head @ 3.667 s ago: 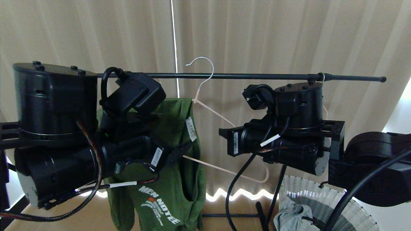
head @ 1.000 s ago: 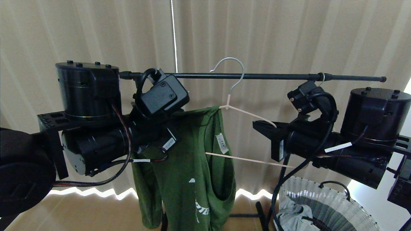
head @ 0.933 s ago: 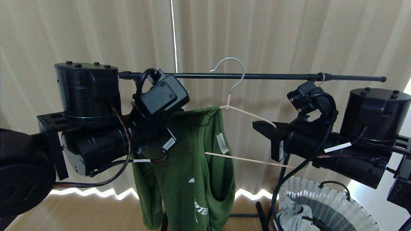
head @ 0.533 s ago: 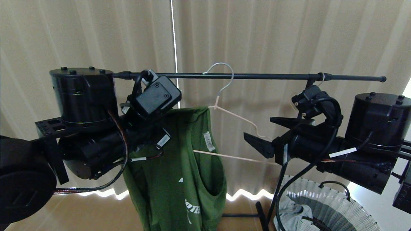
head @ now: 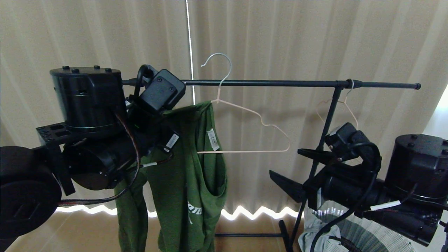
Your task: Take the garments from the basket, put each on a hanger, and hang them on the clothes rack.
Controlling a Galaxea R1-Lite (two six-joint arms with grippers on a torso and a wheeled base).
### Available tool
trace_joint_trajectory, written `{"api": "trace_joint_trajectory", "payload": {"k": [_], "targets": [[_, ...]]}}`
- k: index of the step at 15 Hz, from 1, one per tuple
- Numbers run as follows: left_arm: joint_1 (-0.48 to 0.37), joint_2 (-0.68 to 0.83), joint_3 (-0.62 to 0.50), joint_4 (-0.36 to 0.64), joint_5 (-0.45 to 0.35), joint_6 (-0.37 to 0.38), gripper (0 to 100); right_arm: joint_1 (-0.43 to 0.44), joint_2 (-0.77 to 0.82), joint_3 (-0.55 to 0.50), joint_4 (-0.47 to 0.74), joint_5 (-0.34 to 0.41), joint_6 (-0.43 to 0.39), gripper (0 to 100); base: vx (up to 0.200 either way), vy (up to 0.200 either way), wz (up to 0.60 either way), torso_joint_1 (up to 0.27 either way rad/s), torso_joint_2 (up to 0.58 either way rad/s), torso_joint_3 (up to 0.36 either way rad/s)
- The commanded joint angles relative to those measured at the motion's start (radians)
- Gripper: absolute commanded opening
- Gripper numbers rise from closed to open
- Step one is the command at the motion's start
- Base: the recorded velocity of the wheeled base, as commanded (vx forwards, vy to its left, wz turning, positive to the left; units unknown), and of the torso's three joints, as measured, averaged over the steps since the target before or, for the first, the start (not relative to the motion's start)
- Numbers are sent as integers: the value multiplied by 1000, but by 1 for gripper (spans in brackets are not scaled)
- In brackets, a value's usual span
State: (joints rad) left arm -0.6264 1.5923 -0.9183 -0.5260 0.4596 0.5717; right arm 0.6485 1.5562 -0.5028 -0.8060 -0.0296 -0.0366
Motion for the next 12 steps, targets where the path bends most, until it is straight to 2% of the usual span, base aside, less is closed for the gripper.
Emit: {"api": "trace_joint_trajectory", "payload": {"k": [1, 3, 7, 12], "targets": [[-10, -2, -22, 0, 1, -30, 0, 40, 53, -7, -2, -1, 0, 100, 0, 0, 0, 0, 0, 0], [-12, -2, -48, 0, -1, -47, 0, 69, 97, -39, -4, -4, 1, 100, 0, 0, 0, 0, 0, 0], [-29, -8, -65, 0, -7, -99, 0, 68, 199, -152, -4, -13, 14, 100, 0, 0, 0, 0, 0, 0], [-52, -22, -67, -2, -9, -107, 0, 65, 295, -241, -4, -59, 24, 100, 0, 0, 0, 0, 0, 0]]}}
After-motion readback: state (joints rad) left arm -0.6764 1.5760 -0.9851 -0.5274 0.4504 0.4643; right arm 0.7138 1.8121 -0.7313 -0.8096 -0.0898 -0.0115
